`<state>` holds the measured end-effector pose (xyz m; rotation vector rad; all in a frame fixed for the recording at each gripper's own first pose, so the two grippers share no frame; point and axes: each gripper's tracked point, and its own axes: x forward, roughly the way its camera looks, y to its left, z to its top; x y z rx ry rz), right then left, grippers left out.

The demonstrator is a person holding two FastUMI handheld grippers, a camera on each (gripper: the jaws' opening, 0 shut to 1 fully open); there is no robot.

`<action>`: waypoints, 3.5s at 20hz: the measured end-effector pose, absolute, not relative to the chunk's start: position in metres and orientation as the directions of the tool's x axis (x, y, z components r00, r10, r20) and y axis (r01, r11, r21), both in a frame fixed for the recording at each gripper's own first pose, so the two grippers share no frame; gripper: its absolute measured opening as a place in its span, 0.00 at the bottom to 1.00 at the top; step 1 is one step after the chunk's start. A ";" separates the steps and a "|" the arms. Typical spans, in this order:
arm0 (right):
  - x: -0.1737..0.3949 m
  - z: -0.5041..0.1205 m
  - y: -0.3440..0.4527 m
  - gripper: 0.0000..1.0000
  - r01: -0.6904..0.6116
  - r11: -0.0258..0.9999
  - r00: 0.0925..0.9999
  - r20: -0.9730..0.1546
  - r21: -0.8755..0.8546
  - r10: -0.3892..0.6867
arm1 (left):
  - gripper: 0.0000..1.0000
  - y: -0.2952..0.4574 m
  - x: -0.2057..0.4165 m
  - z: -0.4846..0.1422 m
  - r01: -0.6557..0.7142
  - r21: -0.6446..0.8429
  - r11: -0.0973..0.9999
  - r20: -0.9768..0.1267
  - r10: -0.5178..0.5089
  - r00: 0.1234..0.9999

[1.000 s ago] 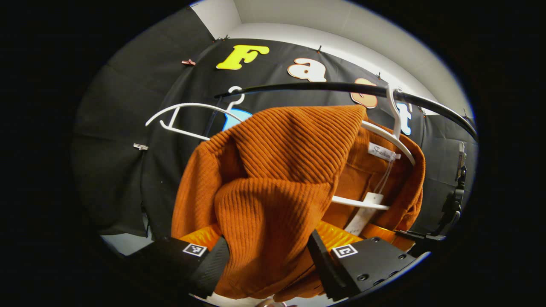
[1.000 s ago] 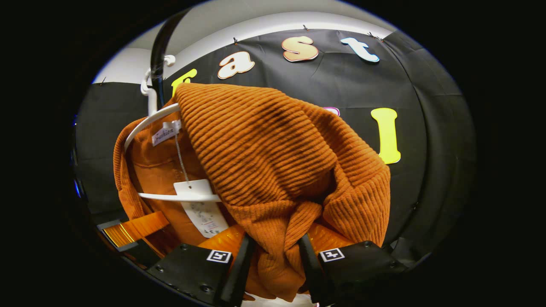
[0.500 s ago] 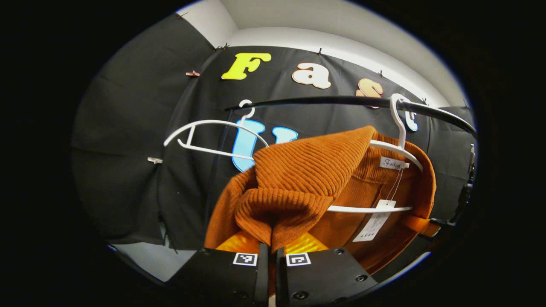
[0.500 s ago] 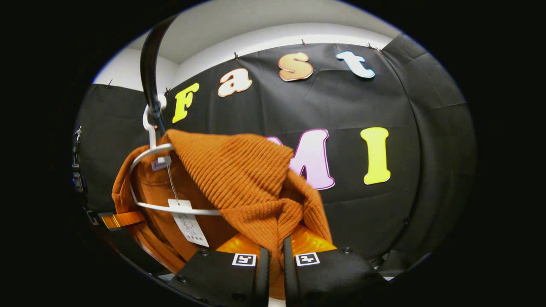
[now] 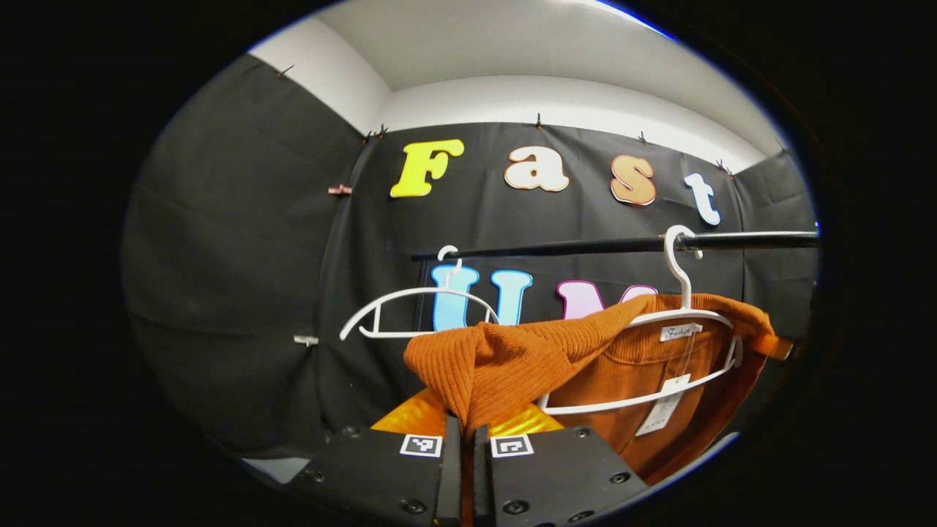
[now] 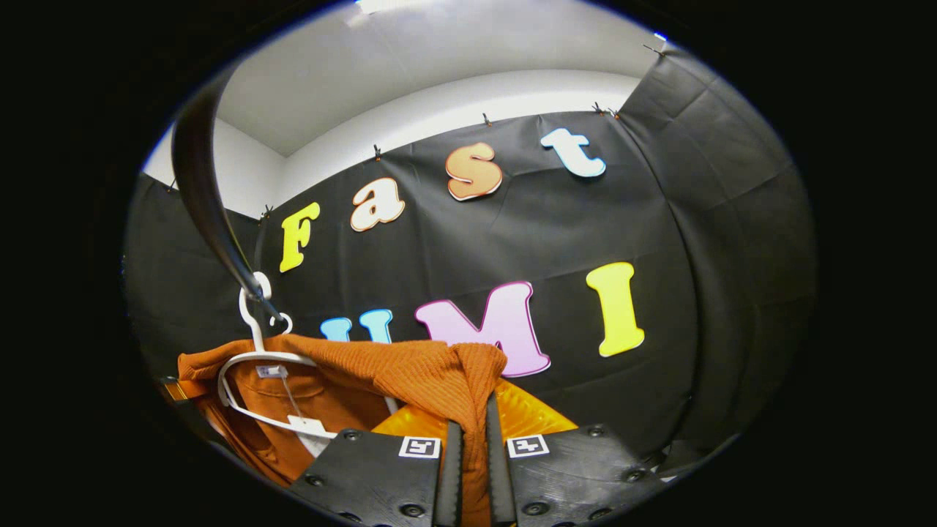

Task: Grasp the clothes on the hanger with both hands and then place them into the laundry hamper below.

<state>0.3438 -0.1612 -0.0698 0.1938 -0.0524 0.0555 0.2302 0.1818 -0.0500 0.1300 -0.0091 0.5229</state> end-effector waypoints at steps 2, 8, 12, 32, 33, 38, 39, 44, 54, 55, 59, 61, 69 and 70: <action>0.354 -0.060 -0.163 0.14 -0.057 0.988 0.996 0.082 0.142 0.046 | 0.10 0.195 0.236 -0.035 -0.487 0.155 0.860 0.064 0.483 0.873; 0.395 -0.063 -0.158 0.14 -0.127 0.981 0.991 0.052 0.144 0.120 | 0.09 0.241 0.284 -0.038 -0.359 0.203 0.911 0.005 0.366 0.931; 0.413 -0.103 -0.161 0.19 -0.135 0.978 0.989 -0.047 0.157 0.144 | 0.10 0.254 0.300 -0.114 -0.258 0.108 0.960 -0.203 0.275 0.940; 0.297 -0.320 -0.058 0.19 -0.131 0.899 0.780 -0.517 0.418 0.354 | 0.10 0.122 0.253 -0.310 -0.246 -0.104 0.964 -0.547 0.151 0.823; 0.290 -0.320 -0.046 0.19 -0.150 0.885 0.764 -0.516 0.441 0.387 | 0.10 0.111 0.255 -0.315 -0.223 -0.111 0.968 -0.559 0.125 0.820; 0.268 -0.328 0.018 0.19 -0.230 0.843 0.693 -0.527 0.486 0.492 | 0.10 0.075 0.271 -0.325 -0.111 -0.075 0.991 -0.580 0.047 0.813; 0.265 -0.333 0.024 0.19 -0.242 0.847 0.674 -0.545 0.474 0.498 | 0.10 0.071 0.272 -0.328 -0.088 -0.063 0.994 -0.592 0.033 0.805; 0.245 -0.382 0.023 0.19 -0.245 0.887 0.588 -0.668 0.391 0.456 | 0.10 0.070 0.258 -0.376 -0.075 -0.059 0.995 -0.714 0.011 0.700; 0.198 -0.458 0.007 0.19 -0.168 0.935 0.378 -0.855 0.313 0.354 | 0.10 0.058 0.215 -0.460 -0.249 -0.208 0.946 -0.896 -0.082 0.437; 0.192 -0.462 0.007 0.19 -0.170 0.937 0.357 -0.867 0.306 0.348 | 0.10 0.056 0.215 -0.466 -0.269 -0.216 0.939 -0.905 -0.089 0.416; 0.185 -0.476 -0.001 0.19 -0.163 0.948 0.316 -0.895 0.274 0.313 | 0.11 0.053 0.210 -0.477 -0.322 -0.231 0.918 -0.929 -0.109 0.353; 0.185 -0.479 -0.010 0.14 -0.160 0.953 0.310 -0.903 0.257 0.296 | 0.14 0.055 0.207 -0.483 -0.327 -0.219 0.919 -0.933 -0.099 0.347; 0.191 -0.473 -0.028 0.99 -0.129 0.965 0.349 -0.900 0.229 0.260 | 0.96 0.072 0.209 -0.467 -0.327 -0.152 0.933 -0.931 -0.024 0.364; 0.192 -0.471 -0.027 1.00 -0.128 0.964 0.350 -0.899 0.233 0.263 | 0.96 0.072 0.210 -0.465 -0.325 -0.155 0.933 -0.928 -0.025 0.371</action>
